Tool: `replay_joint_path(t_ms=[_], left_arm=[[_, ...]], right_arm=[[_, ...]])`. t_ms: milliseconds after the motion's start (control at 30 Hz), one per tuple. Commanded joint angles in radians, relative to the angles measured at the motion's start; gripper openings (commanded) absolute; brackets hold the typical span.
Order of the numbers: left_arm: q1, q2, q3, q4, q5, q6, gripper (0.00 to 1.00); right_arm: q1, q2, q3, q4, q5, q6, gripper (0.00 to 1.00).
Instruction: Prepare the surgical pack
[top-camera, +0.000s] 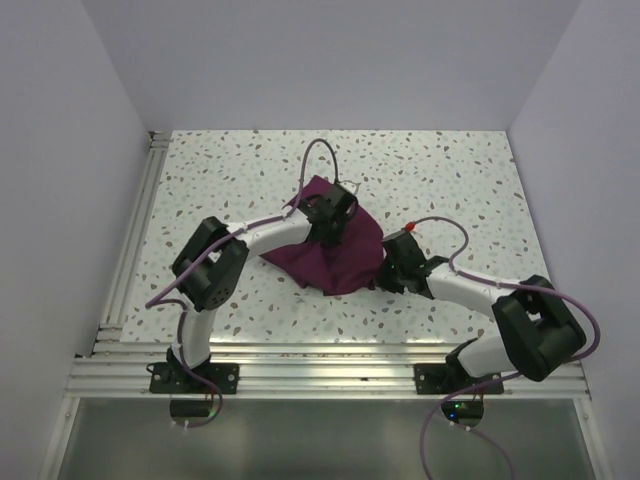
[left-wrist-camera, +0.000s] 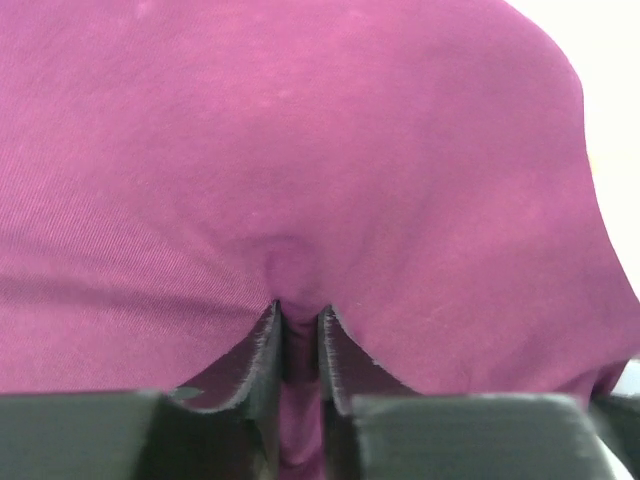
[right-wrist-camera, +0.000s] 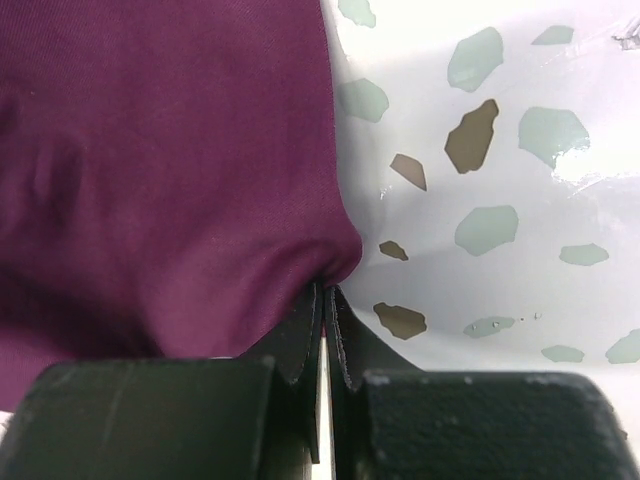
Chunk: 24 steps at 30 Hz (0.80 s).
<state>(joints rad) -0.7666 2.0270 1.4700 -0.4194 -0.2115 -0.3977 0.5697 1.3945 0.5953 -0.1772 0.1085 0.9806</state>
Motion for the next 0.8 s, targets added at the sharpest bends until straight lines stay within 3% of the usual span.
replay_joint_path(t_ms=[0, 67, 433, 767], left_arm=[[0.013, 0.091, -0.034, -0.141, 0.063, 0.025, 0.13], [0.023, 0.09, -0.036, -0.13, 0.092, 0.022, 0.0], [0.001, 0.058, 0.085, -0.284, -0.175, 0.072, 0.0], [0.036, -0.016, 0.188, -0.326, -0.008, 0.082, 0.0]], right_arm=[[-0.005, 0.02, 0.014, -0.015, -0.003, -0.043, 0.0], [-0.014, 0.015, 0.014, -0.018, -0.003, -0.057, 0.0], [-0.028, -0.002, 0.008, -0.024, -0.013, -0.076, 0.0], [-0.028, 0.034, 0.021, 0.027, -0.049, -0.137, 0.0]])
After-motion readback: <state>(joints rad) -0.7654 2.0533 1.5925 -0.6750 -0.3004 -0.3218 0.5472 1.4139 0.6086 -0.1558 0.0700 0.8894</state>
